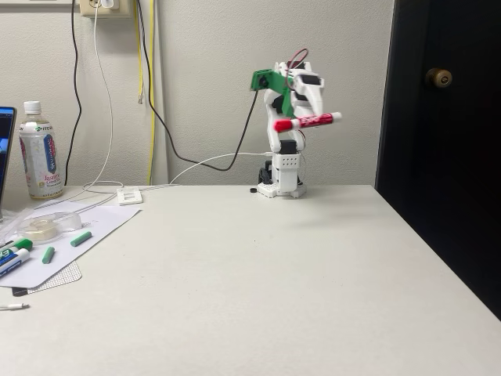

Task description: Pick up the red marker.

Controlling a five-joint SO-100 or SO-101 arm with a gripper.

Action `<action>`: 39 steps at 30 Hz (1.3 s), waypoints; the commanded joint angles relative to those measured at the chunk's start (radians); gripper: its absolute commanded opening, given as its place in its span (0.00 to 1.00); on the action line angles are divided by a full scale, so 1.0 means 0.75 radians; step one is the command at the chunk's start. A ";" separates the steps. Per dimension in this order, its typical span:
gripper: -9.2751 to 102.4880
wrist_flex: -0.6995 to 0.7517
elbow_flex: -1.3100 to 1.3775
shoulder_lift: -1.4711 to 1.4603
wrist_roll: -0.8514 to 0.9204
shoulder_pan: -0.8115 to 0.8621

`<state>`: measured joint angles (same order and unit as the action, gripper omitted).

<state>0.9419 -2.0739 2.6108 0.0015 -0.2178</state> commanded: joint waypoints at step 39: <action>0.08 -0.755 -1.299 0.910 -0.016 0.094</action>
<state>0.3850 -3.0588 3.2843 -0.0230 -0.1396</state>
